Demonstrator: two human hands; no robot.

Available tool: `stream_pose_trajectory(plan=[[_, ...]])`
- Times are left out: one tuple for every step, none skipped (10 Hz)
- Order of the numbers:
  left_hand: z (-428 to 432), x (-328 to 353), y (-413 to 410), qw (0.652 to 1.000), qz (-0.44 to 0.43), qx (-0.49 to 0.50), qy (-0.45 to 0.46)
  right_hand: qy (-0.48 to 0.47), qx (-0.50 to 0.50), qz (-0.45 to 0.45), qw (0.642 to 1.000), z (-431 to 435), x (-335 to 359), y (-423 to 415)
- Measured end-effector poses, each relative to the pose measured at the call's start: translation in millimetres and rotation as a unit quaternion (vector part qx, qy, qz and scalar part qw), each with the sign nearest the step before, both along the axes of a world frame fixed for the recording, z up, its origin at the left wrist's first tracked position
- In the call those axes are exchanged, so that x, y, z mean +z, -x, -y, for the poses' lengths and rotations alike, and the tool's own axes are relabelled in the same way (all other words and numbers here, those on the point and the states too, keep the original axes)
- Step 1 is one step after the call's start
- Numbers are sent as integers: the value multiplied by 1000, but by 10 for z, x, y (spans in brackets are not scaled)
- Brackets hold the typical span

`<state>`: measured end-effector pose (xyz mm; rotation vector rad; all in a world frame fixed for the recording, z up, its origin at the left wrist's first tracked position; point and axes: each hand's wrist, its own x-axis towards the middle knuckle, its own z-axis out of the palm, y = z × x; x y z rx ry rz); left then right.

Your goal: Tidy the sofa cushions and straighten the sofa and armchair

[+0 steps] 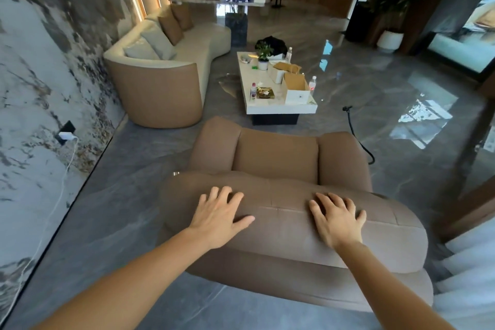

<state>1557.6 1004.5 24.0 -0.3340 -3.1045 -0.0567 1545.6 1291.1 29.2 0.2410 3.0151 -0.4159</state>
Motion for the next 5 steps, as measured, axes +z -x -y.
stream_pose_trajectory(plan=[[455, 120, 32, 998, 45, 38, -6, -9, 73, 38, 997, 563, 184, 170], [1051, 358, 96, 993, 83, 83, -12, 9, 205, 102, 973, 1358, 428, 374], [1787, 783, 173, 992, 63, 106, -10, 19, 289, 135, 948, 2332, 825, 614], [2658, 1465, 197, 987, 33, 158, 20, -4, 355, 84, 931, 3445, 1439, 810], [3483, 2163, 156, 979, -13, 199, 32, 7, 396, -14, 918, 4448, 2202, 850]])
